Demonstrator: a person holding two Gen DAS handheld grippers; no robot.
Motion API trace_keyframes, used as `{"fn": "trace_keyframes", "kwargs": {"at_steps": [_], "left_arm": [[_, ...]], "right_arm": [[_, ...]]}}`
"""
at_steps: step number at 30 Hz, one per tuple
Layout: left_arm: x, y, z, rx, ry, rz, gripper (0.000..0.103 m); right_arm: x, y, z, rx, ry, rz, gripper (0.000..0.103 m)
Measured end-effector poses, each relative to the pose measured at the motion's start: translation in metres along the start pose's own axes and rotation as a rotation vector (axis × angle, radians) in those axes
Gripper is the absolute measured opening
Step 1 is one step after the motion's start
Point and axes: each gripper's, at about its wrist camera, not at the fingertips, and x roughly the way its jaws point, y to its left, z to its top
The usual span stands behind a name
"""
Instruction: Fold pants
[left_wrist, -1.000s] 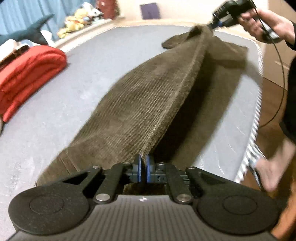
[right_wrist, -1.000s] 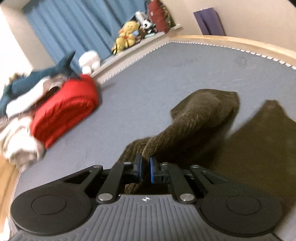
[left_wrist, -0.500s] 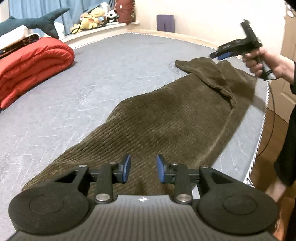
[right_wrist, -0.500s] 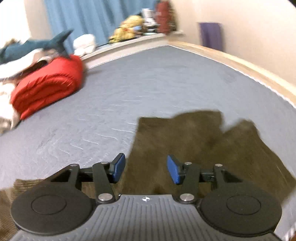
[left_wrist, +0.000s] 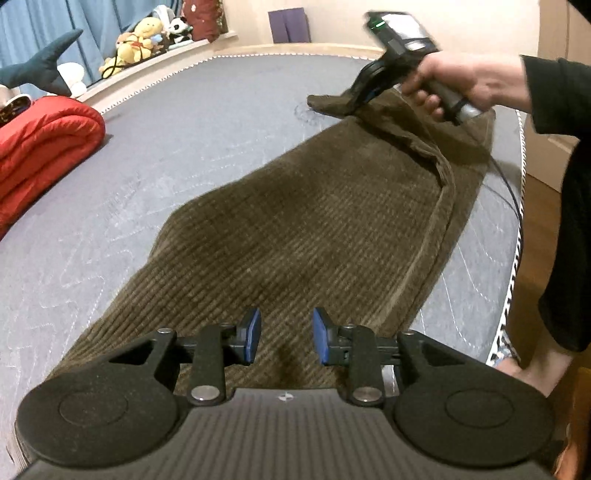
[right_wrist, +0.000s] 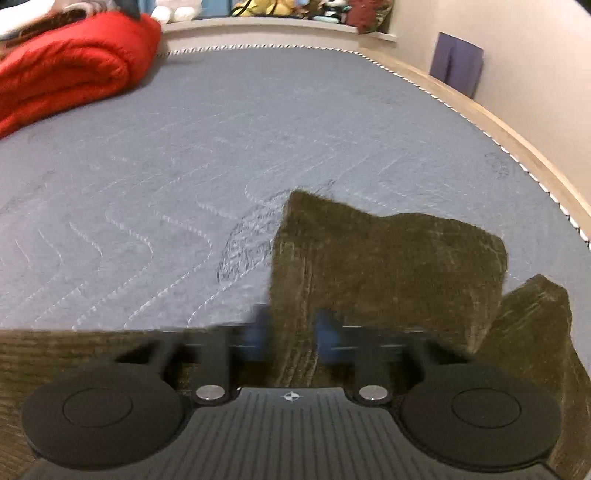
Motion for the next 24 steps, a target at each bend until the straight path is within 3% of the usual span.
{"fn": "trace_keyframes", "kwargs": {"at_steps": [3, 6, 11, 13, 15, 17, 22, 24], "left_arm": [[-0.004, -0.003, 0.002, 0.017, -0.001, 0.011, 0.034], [-0.007, -0.009, 0.003, 0.052, 0.003, 0.019, 0.034], [-0.019, -0.008, 0.005, 0.05, -0.022, 0.003, 0.037], [-0.019, -0.006, 0.007, 0.03, -0.032, -0.008, 0.039], [-0.018, -0.003, 0.01, 0.007, -0.034, -0.012, 0.039], [-0.015, -0.002, 0.012, -0.003, -0.03, -0.001, 0.039], [-0.015, 0.001, 0.008, -0.017, -0.018, 0.031, 0.039], [-0.017, 0.004, 0.004, -0.025, -0.017, 0.048, 0.039]], "right_arm": [[-0.047, -0.035, 0.004, 0.087, -0.102, -0.036, 0.008], [-0.102, -0.081, -0.015, 0.156, -0.164, -0.053, 0.008], [-0.132, -0.161, -0.077, 0.258, 0.009, -0.011, 0.012], [-0.142, -0.196, -0.089, 0.378, -0.017, -0.043, 0.022], [-0.147, -0.223, -0.091, 0.465, -0.075, -0.086, 0.042], [-0.145, -0.244, -0.09, 0.529, -0.118, -0.112, 0.054], [-0.101, -0.288, -0.099, 0.734, -0.055, -0.16, 0.058], [-0.087, -0.296, -0.1, 0.75, -0.027, -0.176, 0.058]]}}
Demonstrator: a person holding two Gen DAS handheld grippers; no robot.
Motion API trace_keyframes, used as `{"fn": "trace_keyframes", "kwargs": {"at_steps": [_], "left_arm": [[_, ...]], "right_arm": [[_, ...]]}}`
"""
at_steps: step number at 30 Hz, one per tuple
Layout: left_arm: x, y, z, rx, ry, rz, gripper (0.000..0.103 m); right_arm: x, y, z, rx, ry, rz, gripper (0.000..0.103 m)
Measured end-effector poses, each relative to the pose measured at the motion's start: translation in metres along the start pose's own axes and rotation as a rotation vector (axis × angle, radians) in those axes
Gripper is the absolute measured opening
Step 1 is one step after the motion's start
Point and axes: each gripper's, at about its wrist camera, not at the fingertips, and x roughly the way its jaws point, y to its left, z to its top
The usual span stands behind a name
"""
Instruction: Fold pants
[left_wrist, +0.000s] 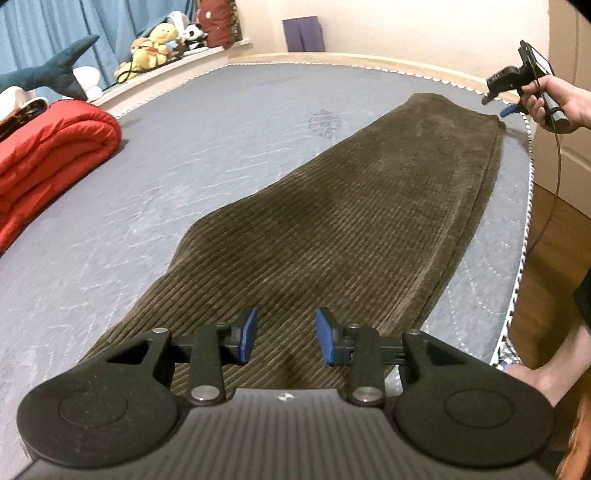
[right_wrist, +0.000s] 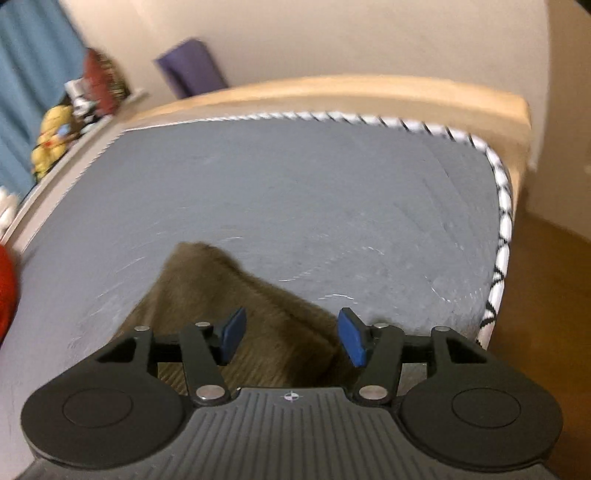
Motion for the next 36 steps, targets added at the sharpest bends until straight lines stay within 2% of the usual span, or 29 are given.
{"fn": "trace_keyframes", "kwargs": {"at_steps": [4, 6, 10, 14, 16, 17, 18, 21, 26, 28, 30, 33, 35, 36], "left_arm": [[-0.005, 0.019, -0.006, -0.075, -0.002, 0.039, 0.041], [-0.006, 0.031, -0.01, -0.13, 0.002, 0.069, 0.042], [-0.011, 0.058, -0.014, -0.25, 0.006, 0.131, 0.042], [-0.025, 0.103, -0.022, -0.481, -0.023, 0.213, 0.042], [-0.035, 0.125, -0.029, -0.606, -0.04, 0.272, 0.044], [-0.041, 0.135, -0.033, -0.658, -0.048, 0.305, 0.044], [-0.047, 0.145, -0.038, -0.706, -0.056, 0.345, 0.044], [-0.068, 0.17, -0.052, -0.839, -0.087, 0.433, 0.044], [-0.092, 0.206, -0.085, -1.053, -0.078, 0.455, 0.047], [-0.097, 0.219, -0.099, -1.128, -0.069, 0.449, 0.049], [-0.096, 0.233, -0.114, -1.169, -0.055, 0.426, 0.052], [-0.086, 0.256, -0.134, -1.236, 0.003, 0.417, 0.054], [-0.075, 0.267, -0.145, -1.277, 0.032, 0.354, 0.06], [-0.069, 0.271, -0.148, -1.284, 0.046, 0.322, 0.067]], "right_arm": [[0.014, 0.013, -0.01, -0.092, 0.024, -0.063, 0.057], [0.008, 0.022, -0.013, -0.133, 0.009, -0.065, 0.044], [0.002, 0.033, -0.016, -0.247, -0.014, -0.094, 0.043], [0.01, 0.027, -0.018, -0.267, 0.042, -0.105, 0.048], [0.011, 0.028, -0.021, -0.281, 0.027, -0.114, 0.037], [0.009, 0.029, -0.022, -0.296, 0.005, -0.123, 0.019], [0.005, 0.03, -0.021, -0.295, -0.017, -0.114, 0.015], [-0.013, 0.025, -0.008, -0.246, -0.111, -0.123, 0.013], [0.008, 0.01, -0.012, -0.16, -0.006, -0.213, 0.015], [0.005, 0.019, -0.015, -0.185, -0.021, -0.252, 0.019], [-0.009, 0.031, -0.014, -0.176, -0.074, -0.278, 0.028], [-0.036, 0.052, -0.015, -0.184, -0.172, -0.213, 0.039], [-0.048, 0.069, -0.017, -0.203, -0.208, -0.149, 0.041], [-0.053, 0.078, -0.02, -0.22, -0.223, -0.117, 0.042]]}}
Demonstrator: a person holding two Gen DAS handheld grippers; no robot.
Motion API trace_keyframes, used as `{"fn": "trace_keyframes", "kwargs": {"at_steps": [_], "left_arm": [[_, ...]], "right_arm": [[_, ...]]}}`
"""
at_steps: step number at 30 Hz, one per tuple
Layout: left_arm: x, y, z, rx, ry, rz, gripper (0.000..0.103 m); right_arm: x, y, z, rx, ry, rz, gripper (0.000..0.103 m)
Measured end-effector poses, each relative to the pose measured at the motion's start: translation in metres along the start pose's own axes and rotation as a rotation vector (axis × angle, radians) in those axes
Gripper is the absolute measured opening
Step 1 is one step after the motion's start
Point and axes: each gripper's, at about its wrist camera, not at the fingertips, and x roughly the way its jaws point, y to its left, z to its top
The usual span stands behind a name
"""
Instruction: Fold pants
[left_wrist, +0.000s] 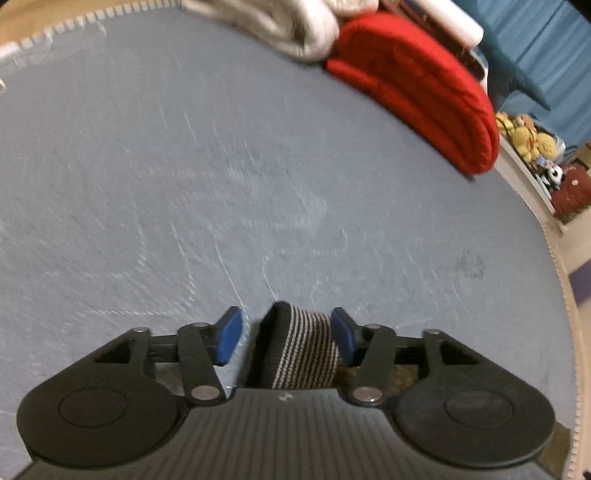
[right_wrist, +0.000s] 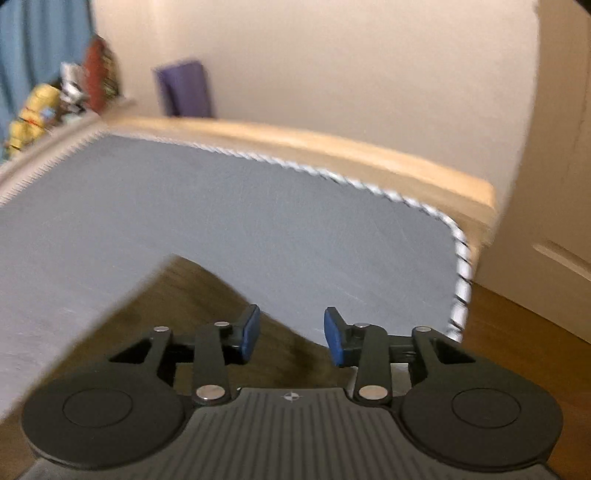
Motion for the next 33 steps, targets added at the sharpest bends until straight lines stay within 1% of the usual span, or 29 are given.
{"fn": "trace_keyframes", "kwargs": {"at_steps": [1, 2, 5, 6, 7, 8, 9, 10, 11, 13, 14, 16, 17, 18, 19, 20, 21, 22, 23, 24, 25, 26, 27, 28, 29, 30, 31, 32, 33], "left_arm": [[0.007, 0.004, 0.002, 0.002, 0.019, -0.015, 0.071], [0.013, 0.006, 0.003, 0.007, 0.04, -0.04, 0.071], [0.023, 0.007, 0.002, 0.017, 0.088, -0.124, 0.071], [0.024, 0.005, 0.001, 0.042, 0.101, -0.14, 0.067], [0.023, 0.0, -0.001, 0.084, 0.102, -0.136, 0.056], [0.016, -0.006, -0.002, 0.149, 0.082, -0.109, 0.045], [0.007, -0.009, -0.002, 0.18, 0.059, -0.109, 0.031], [-0.005, -0.008, -0.002, 0.185, 0.021, -0.123, 0.027], [-0.024, -0.008, -0.001, 0.179, -0.034, -0.141, 0.026], [-0.041, -0.005, -0.005, 0.182, -0.076, -0.121, 0.027], [-0.04, -0.004, -0.009, 0.186, -0.068, -0.078, 0.027], [-0.025, 0.002, -0.018, 0.169, 0.018, 0.023, 0.037], [-0.022, 0.006, -0.021, 0.155, 0.04, 0.056, 0.046], [-0.029, 0.007, -0.02, 0.156, 0.02, 0.065, 0.048], [-0.04, 0.005, -0.02, 0.178, -0.02, 0.071, 0.047], [-0.056, -0.004, -0.021, 0.236, -0.108, 0.129, 0.048], [-0.074, -0.016, -0.026, 0.333, -0.217, 0.211, 0.048], [-0.084, -0.021, -0.033, 0.394, -0.276, 0.235, 0.048], [-0.097, -0.026, -0.039, 0.444, -0.316, 0.198, 0.048], [-0.104, -0.028, -0.045, 0.465, -0.309, 0.118, 0.048], [-0.107, -0.029, -0.051, 0.482, -0.277, 0.037, 0.048], [-0.106, -0.031, -0.058, 0.519, -0.221, -0.057, 0.048], [-0.105, -0.034, -0.067, 0.57, -0.18, -0.102, 0.048], [-0.103, -0.037, -0.075, 0.622, -0.153, -0.115, 0.046], [-0.097, -0.036, -0.085, 0.694, -0.109, -0.107, 0.044], [-0.085, -0.034, -0.092, 0.744, -0.046, -0.07, 0.035], [-0.069, -0.03, -0.1, 0.782, 0.035, 0.01, 0.022], [-0.056, -0.022, -0.108, 0.829, 0.085, 0.076, 0.022], [-0.06, -0.021, -0.117, 0.893, 0.052, 0.067, 0.022]], "right_arm": [[-0.004, 0.009, 0.0, -0.016, -0.015, 0.03, 0.043], [-0.009, 0.02, -0.001, -0.035, -0.027, 0.062, 0.044], [-0.014, 0.047, -0.004, -0.079, -0.018, 0.156, 0.046], [-0.017, 0.056, -0.005, -0.095, -0.015, 0.185, 0.047], [-0.018, 0.064, -0.008, -0.111, -0.017, 0.205, 0.047], [-0.019, 0.074, -0.011, -0.133, -0.02, 0.222, 0.047], [-0.022, 0.083, -0.012, -0.153, -0.019, 0.238, 0.048], [-0.024, 0.091, -0.014, -0.17, -0.019, 0.252, 0.048], [-0.025, 0.099, -0.016, -0.184, -0.024, 0.269, 0.048], [-0.031, 0.115, -0.02, -0.217, -0.038, 0.3, 0.048], [-0.034, 0.124, -0.022, -0.237, -0.042, 0.313, 0.048], [-0.039, 0.14, -0.026, -0.271, -0.043, 0.337, 0.048], [-0.041, 0.149, -0.029, -0.289, -0.042, 0.35, 0.048], [-0.043, 0.157, -0.033, -0.308, -0.039, 0.364, 0.048], [-0.047, 0.165, -0.037, -0.323, -0.037, 0.374, 0.049], [-0.05, 0.175, -0.042, -0.341, -0.033, 0.389, 0.049], [-0.054, 0.185, -0.047, -0.359, -0.027, 0.405, 0.049], [-0.06, 0.195, -0.053, -0.379, -0.022, 0.425, 0.049], [-0.067, 0.206, -0.059, -0.407, -0.021, 0.454, 0.049], [-0.074, 0.217, -0.065, -0.44, -0.028, 0.482, 0.05], [-0.082, 0.229, -0.073, -0.479, -0.037, 0.511, 0.05], [-0.091, 0.241, -0.083, -0.524, -0.044, 0.548, 0.051], [-0.098, 0.252, -0.093, -0.565, -0.049, 0.59, 0.051], [-0.106, 0.263, -0.103, -0.604, -0.053, 0.633, 0.051], [-0.114, 0.274, -0.114, -0.641, -0.053, 0.679, 0.051], [-0.121, 0.284, -0.124, -0.67, -0.048, 0.723, 0.051], [-0.128, 0.295, -0.135, -0.696, -0.04, 0.766, 0.051], [-0.135, 0.305, -0.146, -0.724, -0.031, 0.812, 0.051], [-0.143, 0.314, -0.156, -0.753, -0.025, 0.853, 0.051]]}}
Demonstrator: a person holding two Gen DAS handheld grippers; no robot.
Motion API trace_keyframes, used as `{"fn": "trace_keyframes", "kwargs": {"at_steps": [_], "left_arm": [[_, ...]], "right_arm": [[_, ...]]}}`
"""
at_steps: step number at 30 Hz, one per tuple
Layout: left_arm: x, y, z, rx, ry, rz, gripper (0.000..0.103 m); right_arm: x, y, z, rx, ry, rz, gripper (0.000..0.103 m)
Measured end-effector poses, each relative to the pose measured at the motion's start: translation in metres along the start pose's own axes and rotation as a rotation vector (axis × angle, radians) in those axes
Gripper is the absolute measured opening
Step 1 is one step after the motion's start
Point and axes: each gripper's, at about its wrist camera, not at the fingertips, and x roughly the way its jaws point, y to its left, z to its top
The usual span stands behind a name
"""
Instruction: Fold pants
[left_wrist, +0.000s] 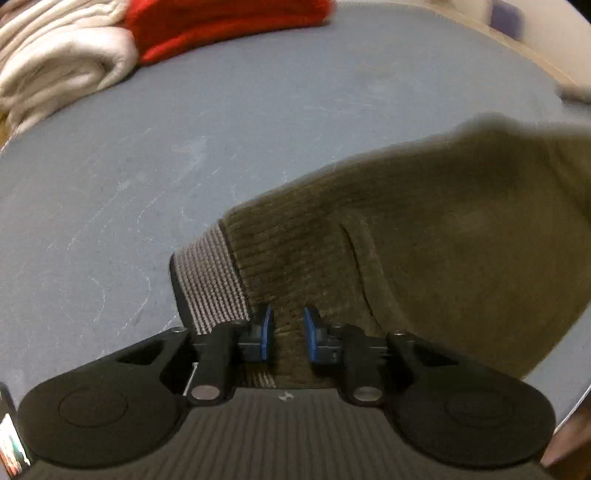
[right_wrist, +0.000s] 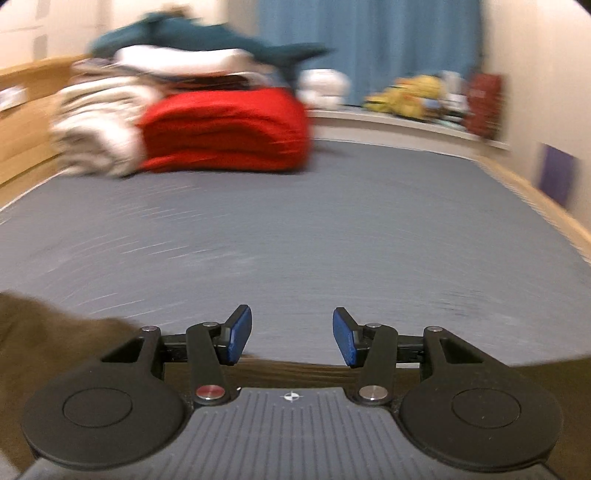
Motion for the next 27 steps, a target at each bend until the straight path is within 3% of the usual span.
{"fn": "trace_keyframes", "kwargs": {"at_steps": [5, 6, 9, 10, 16, 20, 22, 23, 24, 25, 27], "left_arm": [[-0.008, -0.014, 0.005, 0.044, 0.002, 0.046, 0.022], [-0.011, -0.015, 0.004, 0.043, 0.001, 0.046, 0.022], [-0.009, -0.015, 0.011, 0.0, -0.012, 0.028, 0.024], [-0.006, -0.009, 0.027, -0.018, -0.024, 0.023, 0.025], [-0.037, -0.024, 0.046, -0.04, -0.169, -0.007, 0.027], [-0.033, -0.04, 0.065, -0.02, -0.235, -0.003, 0.032], [-0.015, -0.042, 0.075, -0.033, -0.189, 0.026, 0.035], [-0.001, -0.038, 0.078, -0.05, -0.13, 0.053, 0.035], [0.019, -0.032, 0.077, -0.079, -0.022, 0.106, 0.034], [0.03, -0.028, 0.077, -0.093, 0.014, 0.119, 0.034], [0.033, -0.035, 0.084, -0.076, -0.005, 0.133, 0.034]], "right_arm": [[0.019, 0.075, -0.001, -0.172, 0.015, 0.205, 0.051], [0.025, 0.086, -0.003, -0.208, 0.028, 0.213, 0.051], [0.06, 0.112, -0.01, -0.263, 0.11, 0.167, 0.047], [0.078, 0.116, -0.014, -0.267, 0.15, 0.13, 0.046], [0.128, 0.119, 0.009, -0.142, 0.141, -0.019, 0.047], [0.145, 0.113, 0.007, -0.066, 0.181, -0.028, 0.047], [0.143, 0.115, 0.009, -0.073, 0.179, -0.033, 0.047], [0.139, 0.114, 0.009, -0.074, 0.174, -0.034, 0.047], [0.134, 0.112, 0.01, -0.07, 0.167, -0.03, 0.048], [0.135, 0.106, 0.014, -0.063, 0.159, -0.025, 0.049], [0.12, 0.102, 0.015, -0.041, 0.125, -0.021, 0.052]]}}
